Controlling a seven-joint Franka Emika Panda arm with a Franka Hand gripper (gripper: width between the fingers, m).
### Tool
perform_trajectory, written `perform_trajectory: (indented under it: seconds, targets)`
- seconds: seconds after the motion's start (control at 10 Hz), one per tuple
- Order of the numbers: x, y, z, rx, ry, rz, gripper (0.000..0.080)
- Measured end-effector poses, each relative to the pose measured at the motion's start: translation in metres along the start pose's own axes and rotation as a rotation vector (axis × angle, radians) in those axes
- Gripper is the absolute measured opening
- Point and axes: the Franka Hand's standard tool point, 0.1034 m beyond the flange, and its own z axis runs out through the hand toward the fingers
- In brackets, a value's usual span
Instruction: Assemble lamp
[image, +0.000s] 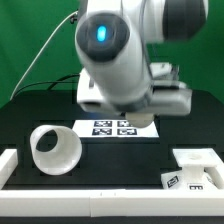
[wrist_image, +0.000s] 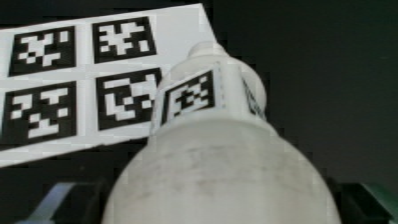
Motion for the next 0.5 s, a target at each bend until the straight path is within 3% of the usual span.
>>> perform_trajectory:
  seconds: [0.2,0.3,0.5]
  targets:
    - [-0.020,-0.025,-0.044,0.000,0.109,-0.040,0.0574]
    - [-0.013,-0.033,-0.053,-0.003,0.226,-0.075,0.0574]
    - [-0.014,-0.032,-0.050,0.006,0.333,-0.076,0.0576]
